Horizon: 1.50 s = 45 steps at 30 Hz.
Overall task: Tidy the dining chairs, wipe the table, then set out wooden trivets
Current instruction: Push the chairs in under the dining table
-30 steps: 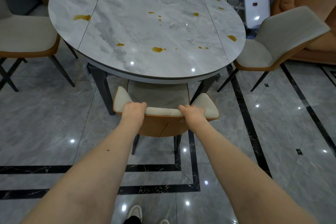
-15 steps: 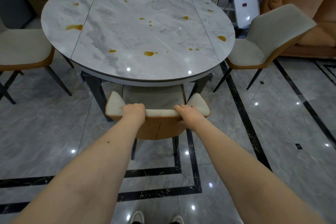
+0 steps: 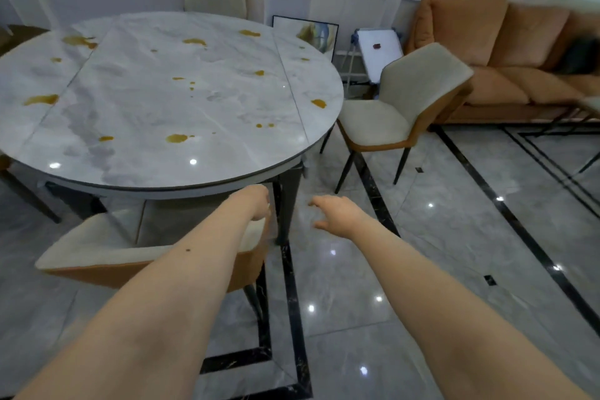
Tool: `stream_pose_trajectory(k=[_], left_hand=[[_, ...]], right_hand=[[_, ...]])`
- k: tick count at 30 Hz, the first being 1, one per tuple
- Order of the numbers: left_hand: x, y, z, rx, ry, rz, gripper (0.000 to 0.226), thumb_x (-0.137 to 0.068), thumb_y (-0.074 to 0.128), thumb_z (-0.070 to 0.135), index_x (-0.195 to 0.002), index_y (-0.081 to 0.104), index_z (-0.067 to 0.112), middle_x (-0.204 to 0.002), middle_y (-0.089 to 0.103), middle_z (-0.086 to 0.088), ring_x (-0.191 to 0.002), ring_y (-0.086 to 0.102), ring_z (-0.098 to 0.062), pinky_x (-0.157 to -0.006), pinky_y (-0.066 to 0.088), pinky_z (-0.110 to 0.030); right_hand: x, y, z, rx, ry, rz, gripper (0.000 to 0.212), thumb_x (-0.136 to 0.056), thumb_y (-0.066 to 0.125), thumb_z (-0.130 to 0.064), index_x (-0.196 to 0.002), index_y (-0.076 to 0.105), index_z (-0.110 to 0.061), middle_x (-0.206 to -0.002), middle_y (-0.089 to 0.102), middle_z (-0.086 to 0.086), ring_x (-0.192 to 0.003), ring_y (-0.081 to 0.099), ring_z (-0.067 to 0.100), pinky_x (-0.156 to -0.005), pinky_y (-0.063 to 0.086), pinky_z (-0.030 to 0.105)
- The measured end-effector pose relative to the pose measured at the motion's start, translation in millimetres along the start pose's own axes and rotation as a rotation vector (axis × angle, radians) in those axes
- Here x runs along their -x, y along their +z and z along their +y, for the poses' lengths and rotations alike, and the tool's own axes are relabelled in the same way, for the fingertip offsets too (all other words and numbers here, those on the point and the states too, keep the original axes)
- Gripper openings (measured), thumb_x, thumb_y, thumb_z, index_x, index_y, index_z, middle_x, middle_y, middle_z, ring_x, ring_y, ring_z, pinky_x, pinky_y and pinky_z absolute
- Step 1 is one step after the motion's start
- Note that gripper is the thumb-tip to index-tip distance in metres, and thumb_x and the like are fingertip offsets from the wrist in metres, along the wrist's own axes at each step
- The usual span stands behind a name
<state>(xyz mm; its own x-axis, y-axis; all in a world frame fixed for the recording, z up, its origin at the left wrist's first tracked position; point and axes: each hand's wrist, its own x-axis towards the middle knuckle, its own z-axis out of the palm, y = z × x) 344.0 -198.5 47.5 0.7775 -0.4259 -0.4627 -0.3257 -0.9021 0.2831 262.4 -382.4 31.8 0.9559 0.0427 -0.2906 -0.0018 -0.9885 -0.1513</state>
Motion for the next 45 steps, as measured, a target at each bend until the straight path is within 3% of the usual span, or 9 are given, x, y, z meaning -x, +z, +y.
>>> stream_pose_trajectory(k=[10, 20, 24, 28, 31, 37, 41, 45], left_hand=[[-100, 17, 185, -0.026, 0.105, -0.039, 0.033, -0.088, 0.060, 0.025, -0.118, 0.060, 0.009, -0.122, 0.057, -0.009, -0.111, 0.056, -0.028, -0.097, 0.046, -0.039], [-268, -2, 343, -0.130, 0.249, -0.054, 0.035, -0.091, 0.057, 0.027, -0.122, 0.055, 0.009, -0.127, 0.053, -0.010, -0.114, 0.053, -0.028, -0.093, 0.045, -0.036], [-335, -27, 424, -0.148, 0.312, -0.069, 0.034, -0.092, 0.055, 0.027, -0.121, 0.057, 0.010, -0.110, 0.058, -0.003, -0.114, 0.054, -0.026, -0.091, 0.044, -0.032], [-392, -34, 510, -0.174, 0.390, -0.050, 0.033, -0.091, 0.056, 0.024, -0.121, 0.058, 0.010, -0.125, 0.056, -0.009, -0.115, 0.054, -0.026, -0.097, 0.045, -0.034], [-439, -32, 573, -0.188, 0.404, -0.067, 0.016, -0.093, 0.053, 0.020, -0.106, 0.059, 0.012, -0.118, 0.055, -0.007, -0.118, 0.052, -0.027, -0.100, 0.042, -0.032], [-543, -33, 699, -0.162, 0.386, 0.032, 0.023, -0.093, 0.050, 0.018, -0.113, 0.056, 0.009, -0.119, 0.058, -0.011, -0.105, 0.057, -0.029, -0.085, 0.048, -0.035], [-598, -52, 773, -0.135, 0.304, 0.102, 0.032, -0.093, 0.047, 0.017, -0.124, 0.052, 0.013, -0.127, 0.054, -0.009, -0.113, 0.054, -0.028, -0.091, 0.044, -0.034], [-654, -81, 818, -0.099, 0.268, 0.227, 0.031, -0.092, 0.048, 0.016, -0.123, 0.051, 0.012, -0.129, 0.054, -0.011, -0.116, 0.053, -0.029, -0.089, 0.043, -0.033]], right_hand=[[25, -36, 200, 0.011, 0.212, -0.030, 0.056, -0.092, 0.059, -0.031, -0.142, 0.036, -0.020, -0.142, 0.046, 0.006, -0.127, 0.048, 0.025, -0.105, 0.038, 0.038], [-21, -92, 391, -0.110, 0.382, 0.036, 0.051, -0.095, 0.055, -0.027, -0.141, 0.036, -0.017, -0.141, 0.046, 0.008, -0.124, 0.049, 0.028, -0.101, 0.042, 0.038], [-38, -115, 478, -0.102, 0.441, 0.045, 0.053, -0.095, 0.054, -0.029, -0.143, 0.034, -0.019, -0.141, 0.046, 0.007, -0.125, 0.048, 0.025, -0.101, 0.041, 0.036], [-41, -129, 565, -0.160, 0.524, 0.072, 0.055, -0.094, 0.055, -0.028, -0.144, 0.033, -0.018, -0.143, 0.044, 0.006, -0.127, 0.047, 0.024, -0.101, 0.040, 0.034], [-48, -138, 635, -0.157, 0.577, 0.083, 0.056, -0.094, 0.055, -0.030, -0.144, 0.032, -0.021, -0.143, 0.046, 0.006, -0.125, 0.048, 0.025, -0.099, 0.043, 0.036], [-83, -168, 792, -0.128, 0.564, 0.127, 0.057, -0.095, 0.056, -0.031, -0.145, 0.032, -0.019, -0.143, 0.046, 0.007, -0.125, 0.049, 0.026, -0.100, 0.042, 0.037], [-115, -204, 881, -0.073, 0.480, 0.081, 0.056, -0.096, 0.054, -0.029, -0.145, 0.030, -0.018, -0.144, 0.044, 0.008, -0.128, 0.046, 0.026, -0.099, 0.041, 0.037], [-159, -239, 953, -0.064, 0.415, 0.100, 0.056, -0.095, 0.055, -0.027, -0.144, 0.032, -0.016, -0.143, 0.043, 0.009, -0.126, 0.047, 0.027, -0.097, 0.039, 0.035]])
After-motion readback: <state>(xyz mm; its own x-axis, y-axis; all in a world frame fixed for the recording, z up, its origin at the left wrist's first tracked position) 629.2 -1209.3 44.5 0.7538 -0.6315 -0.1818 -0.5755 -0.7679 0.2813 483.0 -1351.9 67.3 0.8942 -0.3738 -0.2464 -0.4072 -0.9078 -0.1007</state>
